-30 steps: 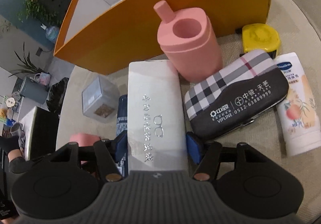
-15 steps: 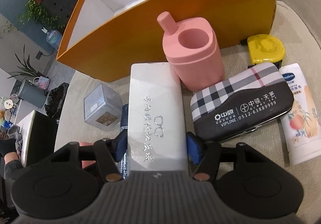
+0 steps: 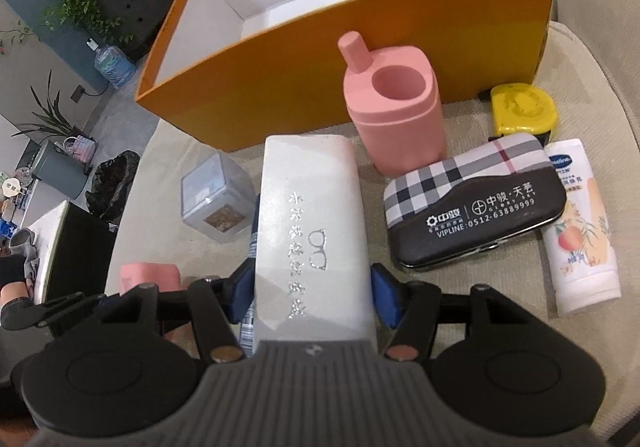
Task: Organize rigid objects
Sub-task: 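Lift the pink bottle and white case and carry them over the shoebox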
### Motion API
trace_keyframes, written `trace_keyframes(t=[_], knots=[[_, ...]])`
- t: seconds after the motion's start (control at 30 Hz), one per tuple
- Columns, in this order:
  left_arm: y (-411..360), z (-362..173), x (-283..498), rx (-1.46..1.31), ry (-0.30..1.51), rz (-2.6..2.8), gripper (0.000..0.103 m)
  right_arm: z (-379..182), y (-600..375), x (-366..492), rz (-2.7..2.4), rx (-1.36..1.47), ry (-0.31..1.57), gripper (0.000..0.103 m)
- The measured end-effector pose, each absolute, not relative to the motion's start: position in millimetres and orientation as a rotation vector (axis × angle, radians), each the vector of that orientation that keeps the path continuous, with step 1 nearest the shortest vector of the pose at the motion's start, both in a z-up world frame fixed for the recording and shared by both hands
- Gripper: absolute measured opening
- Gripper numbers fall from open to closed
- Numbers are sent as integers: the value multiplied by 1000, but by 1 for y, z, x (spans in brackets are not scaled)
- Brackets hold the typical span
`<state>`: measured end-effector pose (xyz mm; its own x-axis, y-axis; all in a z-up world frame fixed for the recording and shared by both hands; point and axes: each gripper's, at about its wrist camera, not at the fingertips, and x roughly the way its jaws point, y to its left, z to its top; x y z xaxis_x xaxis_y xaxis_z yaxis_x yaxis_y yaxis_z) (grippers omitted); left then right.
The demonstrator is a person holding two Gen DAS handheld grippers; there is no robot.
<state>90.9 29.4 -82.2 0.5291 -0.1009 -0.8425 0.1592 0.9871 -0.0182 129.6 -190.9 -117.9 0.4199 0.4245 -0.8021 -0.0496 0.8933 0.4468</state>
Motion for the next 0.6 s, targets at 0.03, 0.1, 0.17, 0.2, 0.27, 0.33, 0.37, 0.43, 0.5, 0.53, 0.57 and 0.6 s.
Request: trace_keyframes(t=[0.03,0.1,0.17,0.2,0.27,0.33,0.37,0.43,0.5,0.53,0.57,0.6], knots=[[30,-80,91,62,997,-154,52,-116,-191,128,306,383,1102,60],[31,-75,90,58,989,-154,52,-111,-191,127,310,376,1094,60],[31,-71,89,54,983,-154,52,-105,-192,125,317,371,1085,60],[32,-69,88,55,980,-153,52,-103,-193,124,319,371,1082,60],[32,-65,87,55,972,-152,52,-96,-193,123,320,372,1076,60],[33,-61,85,54,964,-152,52,-92,-193,121,325,374,1071,60],[32,-60,84,54,960,-153,52,-89,-193,120,330,375,1068,60],[32,-55,83,59,953,-157,52,-84,-193,117,336,379,1060,60],[32,-50,83,68,946,-163,52,-78,-196,114,340,384,1047,60],[32,-47,84,73,941,-164,52,-74,-197,114,341,386,1038,60],[31,-44,85,78,935,-166,52,-70,-200,111,341,388,1030,60],[32,-39,86,83,928,-168,52,-65,-202,111,342,388,1021,60]])
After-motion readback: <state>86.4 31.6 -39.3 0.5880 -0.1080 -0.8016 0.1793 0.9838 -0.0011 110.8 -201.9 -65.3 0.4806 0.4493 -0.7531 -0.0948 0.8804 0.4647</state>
